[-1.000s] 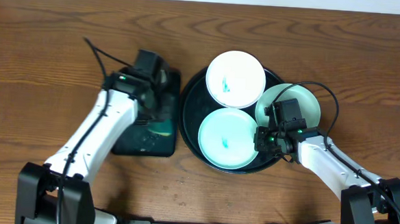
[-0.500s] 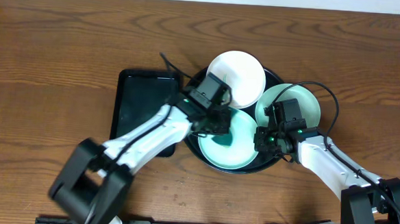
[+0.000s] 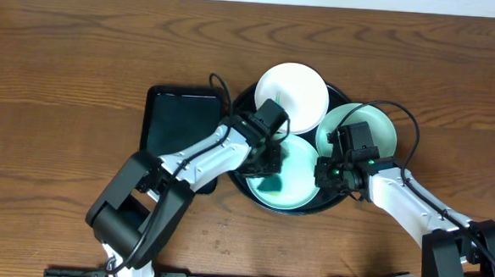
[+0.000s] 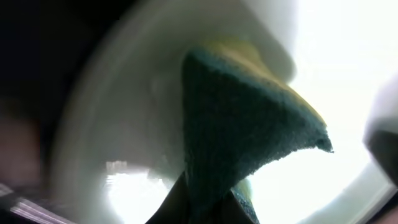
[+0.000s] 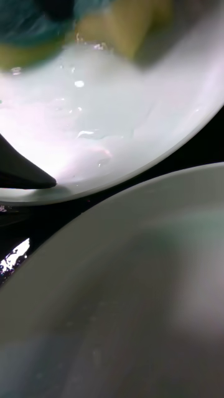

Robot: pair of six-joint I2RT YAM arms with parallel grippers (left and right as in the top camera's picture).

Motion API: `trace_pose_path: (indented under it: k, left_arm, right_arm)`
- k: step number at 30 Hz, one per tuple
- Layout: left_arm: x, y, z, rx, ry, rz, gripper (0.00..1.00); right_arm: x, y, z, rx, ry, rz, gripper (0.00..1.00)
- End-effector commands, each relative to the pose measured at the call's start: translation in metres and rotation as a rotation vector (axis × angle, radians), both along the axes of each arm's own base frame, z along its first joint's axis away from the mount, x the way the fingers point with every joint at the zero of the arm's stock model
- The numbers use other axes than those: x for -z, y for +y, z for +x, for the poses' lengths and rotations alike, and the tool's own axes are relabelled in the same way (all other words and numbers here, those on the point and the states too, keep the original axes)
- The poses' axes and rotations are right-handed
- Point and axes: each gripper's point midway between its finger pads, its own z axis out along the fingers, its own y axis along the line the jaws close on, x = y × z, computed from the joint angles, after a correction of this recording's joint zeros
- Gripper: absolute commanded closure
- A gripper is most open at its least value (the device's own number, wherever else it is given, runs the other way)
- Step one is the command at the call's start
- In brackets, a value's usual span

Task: Clean dirty plates on tray and stack at the side
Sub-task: 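Scrub the lower pale green plate with the sponge in left gripper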

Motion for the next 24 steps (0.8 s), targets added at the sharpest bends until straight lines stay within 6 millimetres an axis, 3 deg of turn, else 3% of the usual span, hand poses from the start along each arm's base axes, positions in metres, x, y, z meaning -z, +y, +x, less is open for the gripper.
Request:
trace_pose_path:
  k: [1,3,7,10,14,16,19,24]
  left_arm:
    - [0.018,0.078,0.027,-0.015,-0.129,0.350,0.93]
    - [0.017,0.089,0.032,0.015,-0.149,0.394,0.93]
    - [0.018,0.082,0.036,0.035,-0.158,0.351,0.92]
    - [0.021,0.044,0.028,0.062,-0.102,0.158,0.93]
    - [0.015,-0.030,0.006,0.156,0.010,-0.215,0.93]
    - [0.011,-0.058,-0.009,0.214,0.059,-0.346,0.92]
    - [0.010,-0.080,-0.030,0.277,0.109,-0.417,0.92]
    - [0.010,-0.093,-0.050,0.333,0.124,-0.416,0.93]
  right_arm:
    - [0.014,-0.009,-0.012,0.017,0.054,-0.053,0.87]
    - [0.014,-0.009,-0.012,0.017,0.053,-0.053,0.87]
    - [0.014,-0.009,-0.012,0.017,0.053,-0.053,0.87]
    - [0.014,-0.009,-0.012,0.017,0.054,-0.053,0.88]
    - [0.014,-0.009,-0.013,0.017,0.055,-0.053,0.89]
    - [0.014,-0.009,-0.013,0.017,0.056,-0.053,0.89]
    - [0.014,-0.009,-0.014,0.017,0.061,-0.055,0.89]
    - [0.014,-0.009,-0.014,0.017,0.061,-0.055,0.89]
